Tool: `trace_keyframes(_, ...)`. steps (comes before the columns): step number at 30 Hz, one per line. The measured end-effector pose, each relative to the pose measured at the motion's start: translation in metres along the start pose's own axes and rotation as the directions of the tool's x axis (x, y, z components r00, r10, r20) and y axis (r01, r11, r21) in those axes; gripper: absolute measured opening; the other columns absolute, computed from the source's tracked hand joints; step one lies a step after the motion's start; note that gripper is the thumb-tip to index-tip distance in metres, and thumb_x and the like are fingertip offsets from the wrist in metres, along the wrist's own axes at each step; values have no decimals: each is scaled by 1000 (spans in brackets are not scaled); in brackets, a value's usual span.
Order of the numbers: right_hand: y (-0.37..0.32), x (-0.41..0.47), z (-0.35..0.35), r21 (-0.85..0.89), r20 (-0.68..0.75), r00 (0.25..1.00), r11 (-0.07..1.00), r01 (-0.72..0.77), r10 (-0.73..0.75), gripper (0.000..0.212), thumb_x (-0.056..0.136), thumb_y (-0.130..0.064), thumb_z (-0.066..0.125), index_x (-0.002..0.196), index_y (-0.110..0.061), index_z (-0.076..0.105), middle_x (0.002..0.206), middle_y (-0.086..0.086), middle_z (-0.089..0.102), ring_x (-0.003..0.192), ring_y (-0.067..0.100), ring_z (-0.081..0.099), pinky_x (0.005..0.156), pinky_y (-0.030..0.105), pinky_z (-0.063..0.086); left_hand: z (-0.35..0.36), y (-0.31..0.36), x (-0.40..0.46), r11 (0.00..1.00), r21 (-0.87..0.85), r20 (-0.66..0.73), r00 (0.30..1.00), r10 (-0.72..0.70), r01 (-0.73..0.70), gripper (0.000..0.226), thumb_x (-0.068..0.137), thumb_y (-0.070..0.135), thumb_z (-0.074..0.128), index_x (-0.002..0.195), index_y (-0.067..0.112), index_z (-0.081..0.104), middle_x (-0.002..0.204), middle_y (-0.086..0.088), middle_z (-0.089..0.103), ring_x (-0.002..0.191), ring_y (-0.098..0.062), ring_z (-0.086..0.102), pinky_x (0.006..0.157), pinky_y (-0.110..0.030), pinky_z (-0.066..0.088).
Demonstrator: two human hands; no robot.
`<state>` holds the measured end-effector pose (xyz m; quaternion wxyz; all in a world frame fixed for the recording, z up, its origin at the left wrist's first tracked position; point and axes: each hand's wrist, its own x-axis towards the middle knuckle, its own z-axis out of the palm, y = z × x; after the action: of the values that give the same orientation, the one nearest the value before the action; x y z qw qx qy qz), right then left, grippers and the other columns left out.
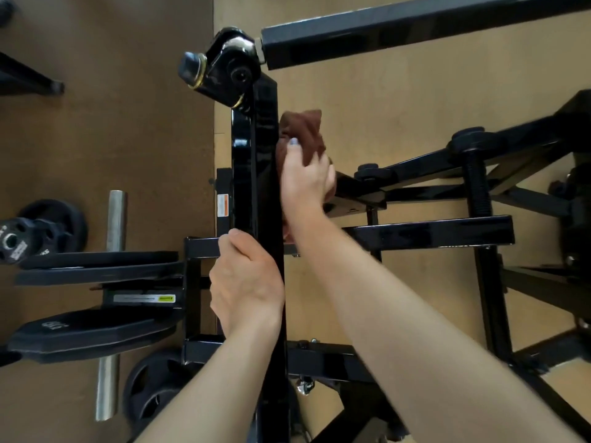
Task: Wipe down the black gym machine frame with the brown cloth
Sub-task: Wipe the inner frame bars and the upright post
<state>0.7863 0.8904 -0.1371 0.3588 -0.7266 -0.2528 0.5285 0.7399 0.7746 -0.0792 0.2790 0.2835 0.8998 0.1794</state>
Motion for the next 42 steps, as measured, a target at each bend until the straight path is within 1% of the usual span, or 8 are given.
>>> trace_keyframes(4,35,88,-24,-178,-160,957,947,-269,242,66,87,-59,37,139,-24,58,146,5,52,139,31,43,118,49,34,3,-4,2,1000,3,-6,1000,7,-6,53,105,51,12,94,22,54,78,-3,59,79,-27,62,83,-53,56)
trace_keyframes(9,214,286,-18,48,-234,931,960,-276,280,71,57,-81,50,112,-40,65,113,-6,71,108,30,68,95,56,53,4,-8,3,1000,2,4,1000,22,-22,52,106,51,12,100,23,55,81,0,61,80,-24,63,82,-50,58)
trace_keyframes(12,140,198,-7,76,-314,894,947,-312,320,60,72,-80,47,109,-36,65,117,-2,68,112,34,65,99,58,47,4,-8,4,1000,6,14,1000,17,-17,54,106,52,11,104,22,55,84,-2,62,84,-28,64,84,-51,57)
trace_keyframes(15,14,48,-1,-55,-112,975,978,-200,193,54,95,-56,48,138,-25,57,151,7,46,141,34,39,118,54,32,2,-4,2,1000,4,26,1000,3,-4,52,106,50,11,102,21,54,83,-3,61,83,-29,64,84,-52,56)
trace_keyframes(19,-9,22,14,-86,-34,997,993,-76,73,50,106,-45,41,147,-18,52,160,7,37,151,28,20,125,47,11,-1,1,-1,1000,0,27,999,-17,17,46,107,45,14,94,21,51,79,-4,59,80,-32,62,83,-54,56)
trace_keyframes(27,29,69,-25,93,-235,931,960,-264,278,40,80,-35,54,111,-21,75,116,3,67,102,25,65,95,39,56,4,-5,0,1000,10,4,1000,3,-3,48,107,47,12,90,23,51,76,-4,59,77,-30,62,81,-52,57)
trace_keyframes(39,59,117,-72,50,-223,896,923,-383,384,19,97,-26,60,108,-13,66,83,3,63,76,20,61,70,31,51,5,-10,4,999,6,2,999,50,-50,49,108,47,13,97,22,55,76,-1,60,75,-22,62,79,-51,58)
trace_keyframes(42,71,130,-59,98,-188,896,915,-391,403,44,94,-58,43,109,-21,60,95,10,67,90,35,67,75,49,59,4,-10,4,998,4,15,998,58,-58,52,106,49,11,100,21,55,78,-3,61,78,-24,63,79,-52,58)
